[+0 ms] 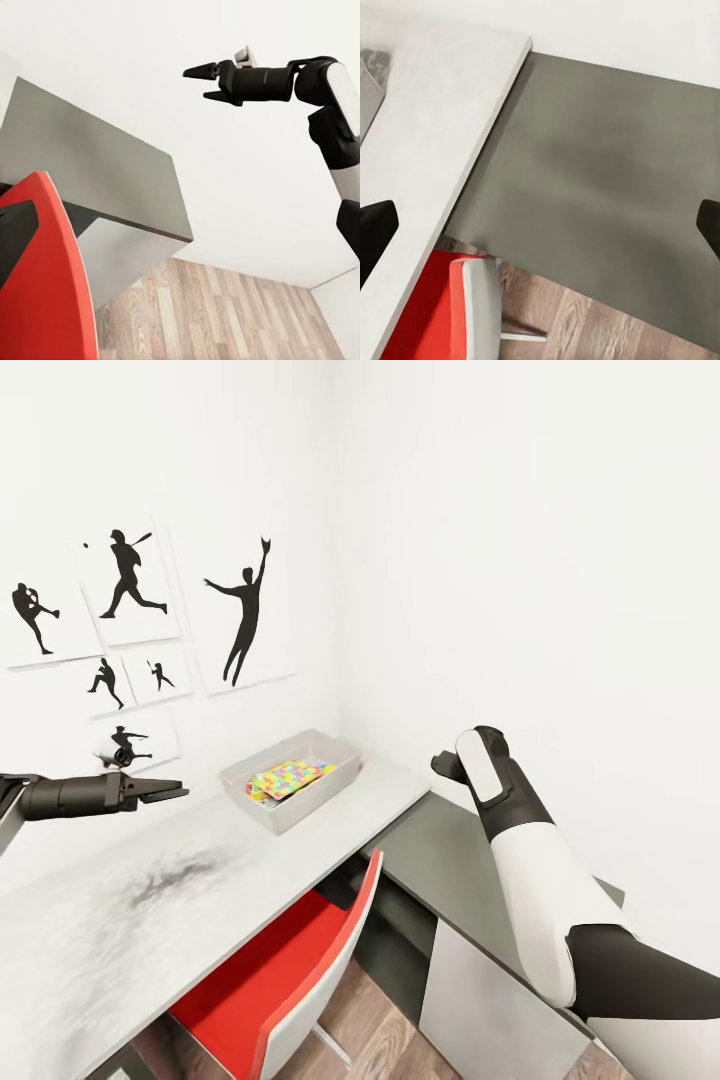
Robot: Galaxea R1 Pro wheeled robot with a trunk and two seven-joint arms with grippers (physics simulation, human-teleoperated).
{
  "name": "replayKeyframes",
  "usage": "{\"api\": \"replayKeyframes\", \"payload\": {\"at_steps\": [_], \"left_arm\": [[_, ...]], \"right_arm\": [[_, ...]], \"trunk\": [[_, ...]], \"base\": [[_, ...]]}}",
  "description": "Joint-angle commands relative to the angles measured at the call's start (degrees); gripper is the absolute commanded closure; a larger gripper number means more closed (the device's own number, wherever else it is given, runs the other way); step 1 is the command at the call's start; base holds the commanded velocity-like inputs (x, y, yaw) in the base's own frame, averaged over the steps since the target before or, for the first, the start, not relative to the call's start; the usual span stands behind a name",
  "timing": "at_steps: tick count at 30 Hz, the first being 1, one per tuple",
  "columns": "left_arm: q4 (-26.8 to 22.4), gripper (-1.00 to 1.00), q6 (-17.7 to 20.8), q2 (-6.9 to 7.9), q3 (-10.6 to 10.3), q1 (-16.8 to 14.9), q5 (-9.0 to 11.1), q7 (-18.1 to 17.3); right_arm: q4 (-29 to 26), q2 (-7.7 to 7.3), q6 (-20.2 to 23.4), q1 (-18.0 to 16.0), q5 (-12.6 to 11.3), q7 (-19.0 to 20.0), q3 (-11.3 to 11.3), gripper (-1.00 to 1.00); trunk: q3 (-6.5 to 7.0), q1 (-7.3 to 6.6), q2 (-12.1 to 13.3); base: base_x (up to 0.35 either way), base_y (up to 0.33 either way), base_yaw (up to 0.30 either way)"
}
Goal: Put all the toys in the child's room - the three board games (two on the bed and one on the table), the two jigsaw puzzles on the table, and the tennis ball on the table - inside the toy box on the table in the child's room.
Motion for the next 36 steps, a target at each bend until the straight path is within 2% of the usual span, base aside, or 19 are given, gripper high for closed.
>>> {"api": "replayKeyframes", "payload": {"at_steps": [1,11,22,30,36], "left_arm": [[0.05,-1.0,0.6,0.08,-0.22,-0.08,0.21,-0.16],[0.24,-1.0,0.6,0.16,-0.16,-0.09,0.04,-0.08],[0.25,-1.0,0.52,0.19,-0.2,-0.07,-0.14,-0.07],[0.26,-1.0,0.39,0.19,-0.22,-0.06,-0.15,-0.07],[0.32,-1.0,-1.24,0.16,-0.22,-0.08,-0.08,-0.21]], "right_arm": [[-0.09,0.05,0.04,-0.06,-0.6,-0.57,-0.12,-1.0],[-0.05,0.14,-1.2,-0.06,-0.64,-0.64,-0.16,-1.0],[0.19,0.1,-1.45,-0.06,-0.7,-0.57,-0.33,-1.0],[0.34,0.07,-1.5,-0.06,-0.71,-0.53,-0.34,-1.0],[0.37,0.07,-1.47,-0.06,-0.71,-0.49,-0.34,-1.0]], "trunk": [[-0.14,0.04,-0.14],[-0.14,0.04,-0.14],[-0.14,0.04,-0.14],[-0.14,0.04,-0.14],[-0.14,0.04,-0.14]], "base": [[0.0,0.0,0.0],[-0.132,0.121,-0.049],[-0.125,0.195,-0.258],[-0.165,0.029,-0.278],[-0.268,0.003,-0.278]]}}
